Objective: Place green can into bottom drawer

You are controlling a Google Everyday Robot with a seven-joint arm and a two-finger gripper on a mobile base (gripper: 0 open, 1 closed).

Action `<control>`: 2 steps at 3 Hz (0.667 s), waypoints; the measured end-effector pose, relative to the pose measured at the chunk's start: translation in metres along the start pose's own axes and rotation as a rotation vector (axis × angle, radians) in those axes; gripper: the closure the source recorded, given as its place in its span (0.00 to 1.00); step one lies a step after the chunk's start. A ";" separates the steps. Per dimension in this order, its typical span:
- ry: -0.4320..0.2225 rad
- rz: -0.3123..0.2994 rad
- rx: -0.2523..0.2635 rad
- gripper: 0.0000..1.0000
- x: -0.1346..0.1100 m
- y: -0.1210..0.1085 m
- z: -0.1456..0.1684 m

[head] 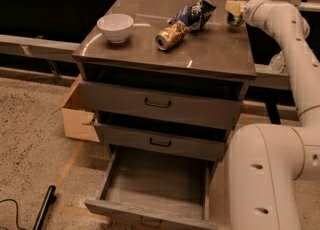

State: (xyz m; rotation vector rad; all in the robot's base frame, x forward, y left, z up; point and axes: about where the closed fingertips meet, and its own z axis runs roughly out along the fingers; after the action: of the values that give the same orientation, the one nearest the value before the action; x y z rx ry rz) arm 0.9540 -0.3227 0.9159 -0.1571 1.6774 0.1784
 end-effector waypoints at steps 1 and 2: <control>-0.007 0.013 -0.057 1.00 -0.010 0.004 -0.019; -0.036 0.011 -0.151 1.00 -0.019 0.017 -0.045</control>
Offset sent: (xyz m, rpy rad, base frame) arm -0.1346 0.0380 0.0176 0.0391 -0.0861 0.2686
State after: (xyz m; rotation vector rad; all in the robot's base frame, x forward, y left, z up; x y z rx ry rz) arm 0.9091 -0.3154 0.9400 -0.2564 1.6295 0.3151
